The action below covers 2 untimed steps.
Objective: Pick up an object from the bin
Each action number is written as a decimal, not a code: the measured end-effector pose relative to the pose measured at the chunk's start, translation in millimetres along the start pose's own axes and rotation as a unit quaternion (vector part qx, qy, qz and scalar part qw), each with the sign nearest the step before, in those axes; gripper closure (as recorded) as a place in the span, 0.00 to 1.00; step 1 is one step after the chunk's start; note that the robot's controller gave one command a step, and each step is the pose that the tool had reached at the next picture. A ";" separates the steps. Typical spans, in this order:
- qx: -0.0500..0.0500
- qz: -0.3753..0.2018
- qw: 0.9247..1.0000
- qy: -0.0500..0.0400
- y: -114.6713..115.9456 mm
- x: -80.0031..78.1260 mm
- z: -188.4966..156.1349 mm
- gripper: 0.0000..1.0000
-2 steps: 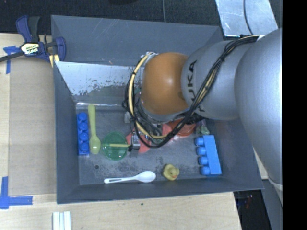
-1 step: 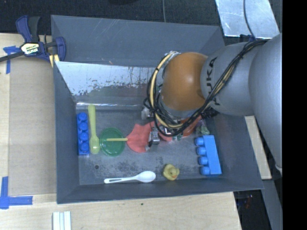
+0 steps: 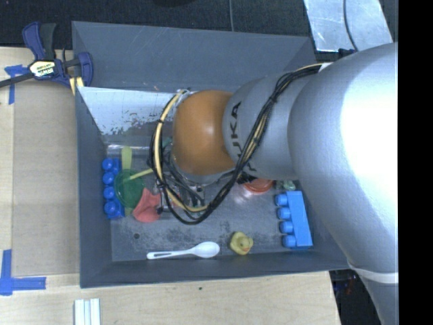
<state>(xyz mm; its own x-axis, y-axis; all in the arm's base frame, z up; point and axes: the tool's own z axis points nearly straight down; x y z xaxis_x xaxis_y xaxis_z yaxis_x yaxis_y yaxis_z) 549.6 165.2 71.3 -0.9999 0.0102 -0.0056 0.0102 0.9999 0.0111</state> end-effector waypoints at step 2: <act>0.001 0.001 1.000 0.000 -1.2 0.5 -11.1 1.00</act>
Offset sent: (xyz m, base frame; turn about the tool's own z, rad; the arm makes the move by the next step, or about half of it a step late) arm 0.0001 -0.0006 0.0284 0.0010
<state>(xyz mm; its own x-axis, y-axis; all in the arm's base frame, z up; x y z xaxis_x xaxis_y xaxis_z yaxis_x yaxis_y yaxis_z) 549.0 163.9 82.4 -0.9999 0.0117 -0.0056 0.0117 0.9999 0.0101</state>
